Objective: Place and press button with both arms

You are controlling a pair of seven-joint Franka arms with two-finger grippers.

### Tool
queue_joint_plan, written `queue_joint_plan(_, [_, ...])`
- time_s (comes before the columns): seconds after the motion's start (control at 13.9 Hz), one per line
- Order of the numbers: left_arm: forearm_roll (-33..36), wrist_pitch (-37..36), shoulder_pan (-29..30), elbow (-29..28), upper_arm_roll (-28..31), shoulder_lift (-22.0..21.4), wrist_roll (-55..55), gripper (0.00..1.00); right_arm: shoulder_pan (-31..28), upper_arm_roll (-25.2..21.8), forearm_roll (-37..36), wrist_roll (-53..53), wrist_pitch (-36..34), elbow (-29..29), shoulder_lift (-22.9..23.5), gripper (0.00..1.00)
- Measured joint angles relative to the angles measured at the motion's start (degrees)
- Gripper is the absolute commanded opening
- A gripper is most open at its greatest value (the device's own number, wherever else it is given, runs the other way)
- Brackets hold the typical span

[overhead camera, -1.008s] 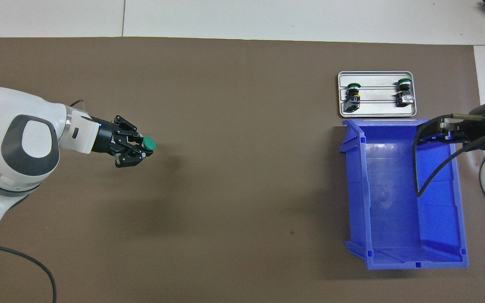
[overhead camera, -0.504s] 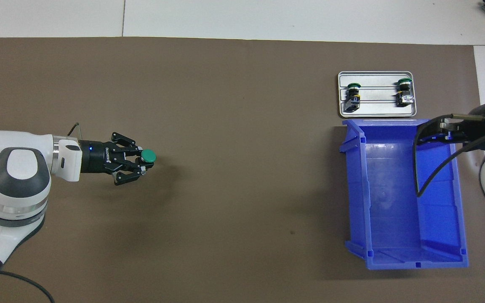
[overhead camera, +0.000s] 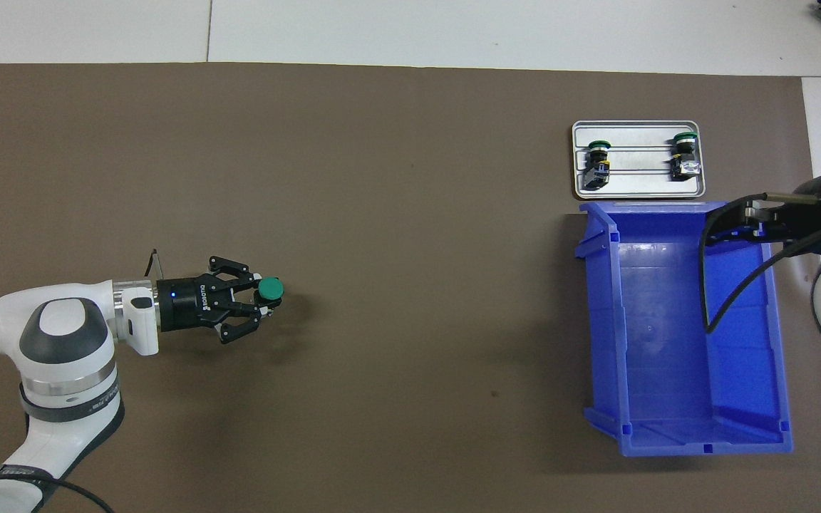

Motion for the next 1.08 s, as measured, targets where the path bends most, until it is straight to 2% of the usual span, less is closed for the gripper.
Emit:
queue_joint_plan(0.29, [-8.88,-0.13,-1.32,-3.41,-0.54,0.46,7.57,0.2,0.0,0.0,0.0,0.0,0.0,0.0,0.0,1.0])
queue_joint_plan(0.5, [-12.48,-2.1,-2.49,-4.81,-0.64,1.73,11.46,0.2,0.0,0.0,0.0,0.0,0.0,0.0,0.0,1.0])
queue_joint_plan(1.08, [-14.01,-12.73,-1.08,-8.53,0.15,2.19,20.12,0.2,0.0,0.0,0.0,0.0,0.0,0.0,0.0,1.0])
